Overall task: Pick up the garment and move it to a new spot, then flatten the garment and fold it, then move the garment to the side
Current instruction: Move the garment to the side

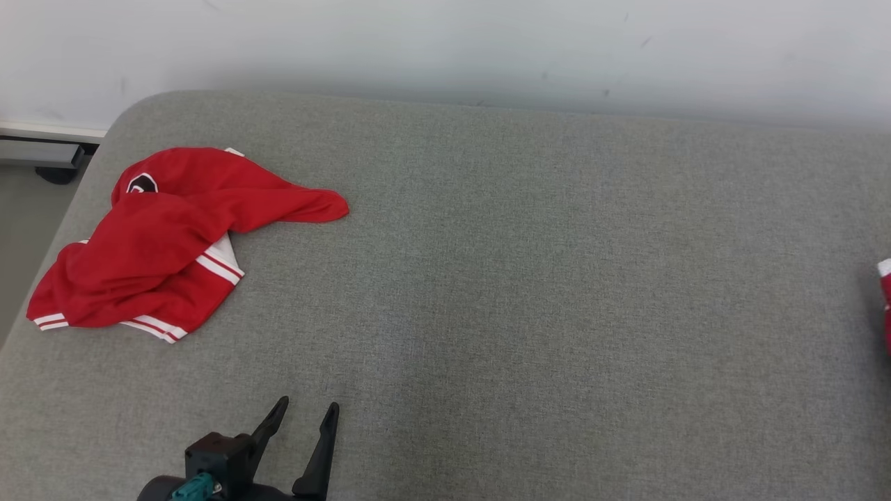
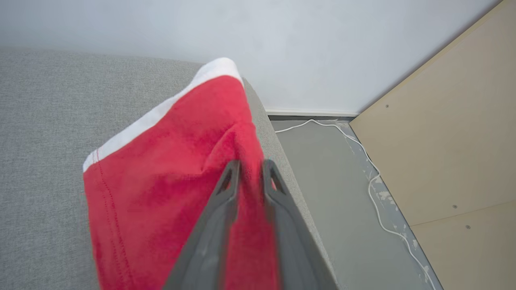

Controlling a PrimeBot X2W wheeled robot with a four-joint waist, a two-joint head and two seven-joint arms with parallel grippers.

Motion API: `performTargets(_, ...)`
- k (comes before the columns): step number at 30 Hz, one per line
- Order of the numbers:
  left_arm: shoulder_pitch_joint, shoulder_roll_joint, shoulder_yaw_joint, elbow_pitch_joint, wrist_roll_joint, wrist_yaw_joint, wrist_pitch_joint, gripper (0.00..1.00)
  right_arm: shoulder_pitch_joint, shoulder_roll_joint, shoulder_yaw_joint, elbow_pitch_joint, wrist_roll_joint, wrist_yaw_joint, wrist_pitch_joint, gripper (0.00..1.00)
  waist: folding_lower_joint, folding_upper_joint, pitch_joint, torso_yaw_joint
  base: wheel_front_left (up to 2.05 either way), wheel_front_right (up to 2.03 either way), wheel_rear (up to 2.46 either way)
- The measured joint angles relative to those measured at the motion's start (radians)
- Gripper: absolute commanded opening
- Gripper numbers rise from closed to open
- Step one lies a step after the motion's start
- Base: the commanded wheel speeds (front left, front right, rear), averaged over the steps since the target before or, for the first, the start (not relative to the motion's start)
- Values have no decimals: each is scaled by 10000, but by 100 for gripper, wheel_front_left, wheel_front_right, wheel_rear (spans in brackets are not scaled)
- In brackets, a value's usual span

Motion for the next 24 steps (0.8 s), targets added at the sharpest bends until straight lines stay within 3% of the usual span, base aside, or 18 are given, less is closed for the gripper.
performTargets(13,-195,-19,-27,29,12,-2,90,100,-672,-10,535,-105,-77,40,-711,100,0,0,-108,34,0,0,0)
performTargets(21,-198,-119,-46,123,10,-6,88,100,-1074,477,947,-201,247,639,-1413,100,0,-1,-365,56,0,0,0)
performTargets(24,-201,-121,-21,173,10,-13,-12,100,-1035,1143,963,-326,943,930,-1866,100,0,0,-509,66,0,0,0)
